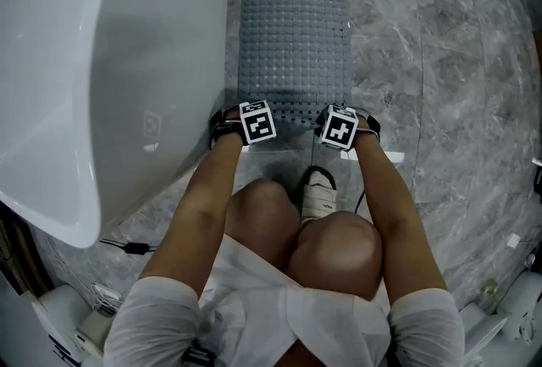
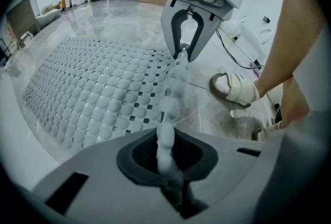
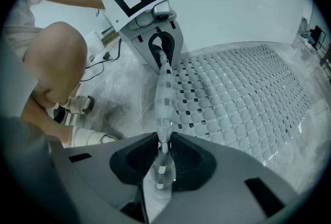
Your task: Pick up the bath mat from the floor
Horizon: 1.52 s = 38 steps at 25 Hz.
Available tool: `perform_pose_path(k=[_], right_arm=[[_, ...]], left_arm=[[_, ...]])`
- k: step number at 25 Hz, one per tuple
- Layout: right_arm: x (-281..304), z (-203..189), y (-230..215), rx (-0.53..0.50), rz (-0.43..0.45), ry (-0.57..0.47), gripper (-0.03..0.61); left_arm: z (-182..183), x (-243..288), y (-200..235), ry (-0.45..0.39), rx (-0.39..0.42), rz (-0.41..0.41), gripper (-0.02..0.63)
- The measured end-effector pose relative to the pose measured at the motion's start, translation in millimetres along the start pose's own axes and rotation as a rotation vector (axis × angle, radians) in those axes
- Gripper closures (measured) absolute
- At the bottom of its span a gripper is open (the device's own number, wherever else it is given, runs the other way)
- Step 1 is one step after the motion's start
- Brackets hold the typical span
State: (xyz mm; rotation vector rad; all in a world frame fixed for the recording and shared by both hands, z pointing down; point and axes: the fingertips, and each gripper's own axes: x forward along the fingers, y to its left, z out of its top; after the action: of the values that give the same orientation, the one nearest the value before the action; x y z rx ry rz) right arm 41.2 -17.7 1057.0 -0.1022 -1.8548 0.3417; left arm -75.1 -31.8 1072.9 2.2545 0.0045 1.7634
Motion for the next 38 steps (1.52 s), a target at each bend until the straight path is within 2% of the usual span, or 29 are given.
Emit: perform_pose_path(k=[11,19,23,25,30,36,38], right_arm=[[-27.7,8.5,5.2,0.042,0.009,-0.007,0.485],[-126.4,25.6,40.1,0.090,0.080,0.017,0.488],[-178.3,29.9,52.6,0.104,0.092,0.024,0.488],[-204.2,31.6,57.1,0.107,0.078,0.031,0.488],[-251.7,46.1,81.7,0.124,0.120,0.013,0.488],[-285.7,57.5,94.8,0.126,0.120,0.014,0.488],[-293.8,60.0,103.4,0.144,0.146,0.018,0.488]], left_arm=[[11.1,-28.5,-6.0,-0.016,-0.036,-0.014,0.569],[38.7,-121.9,-46.4,0.014,-0.108,-0.110,0.577],[52.8,-163.4,-63.5,0.056,-0.146,-0.161,0.577],[61.6,-187.3,-71.0,0.064,-0.143,-0.171,0.577],[74.6,-241.0,-85.2,0.077,-0.133,-0.179,0.577],[81.1,-276.4,-95.9,0.079,-0.136,-0.188,0.577],[81.6,-284.7,-99.2,0.083,-0.135,-0.189,0.577]])
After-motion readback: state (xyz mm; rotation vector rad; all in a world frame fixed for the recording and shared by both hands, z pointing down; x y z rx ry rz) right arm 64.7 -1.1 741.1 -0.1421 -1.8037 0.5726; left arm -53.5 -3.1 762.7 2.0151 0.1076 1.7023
